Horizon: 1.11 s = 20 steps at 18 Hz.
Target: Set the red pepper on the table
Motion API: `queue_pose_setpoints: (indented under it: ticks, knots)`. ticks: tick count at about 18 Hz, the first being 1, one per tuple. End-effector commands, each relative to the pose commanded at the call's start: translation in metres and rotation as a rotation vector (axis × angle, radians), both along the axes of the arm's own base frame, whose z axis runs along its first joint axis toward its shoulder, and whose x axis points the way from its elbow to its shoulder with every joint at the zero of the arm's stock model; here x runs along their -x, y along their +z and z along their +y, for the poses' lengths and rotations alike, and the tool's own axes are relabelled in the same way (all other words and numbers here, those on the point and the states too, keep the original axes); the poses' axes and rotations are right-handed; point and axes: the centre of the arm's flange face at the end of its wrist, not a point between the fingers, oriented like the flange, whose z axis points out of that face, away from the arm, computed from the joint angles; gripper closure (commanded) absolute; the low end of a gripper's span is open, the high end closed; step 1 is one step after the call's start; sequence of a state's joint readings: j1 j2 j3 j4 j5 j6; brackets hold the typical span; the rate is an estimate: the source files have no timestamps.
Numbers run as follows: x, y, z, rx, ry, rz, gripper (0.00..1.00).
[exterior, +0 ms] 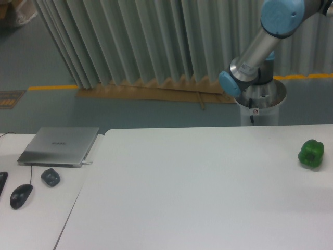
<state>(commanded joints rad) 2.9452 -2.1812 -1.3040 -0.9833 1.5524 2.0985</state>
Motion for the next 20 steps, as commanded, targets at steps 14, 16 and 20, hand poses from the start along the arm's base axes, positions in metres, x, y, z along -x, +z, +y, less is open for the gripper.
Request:
queue_pose_setpoints:
  ticks: [14,16,20]
  knots:
    - [0.011,-0.03,0.002,0.003,0.002,-0.002,0.0]
    - [0.009,-0.029,0.001,0.007,0.001,-0.005,0.4]
    - [0.006,-0.026,0.0,0.061,0.007,0.003,0.55]
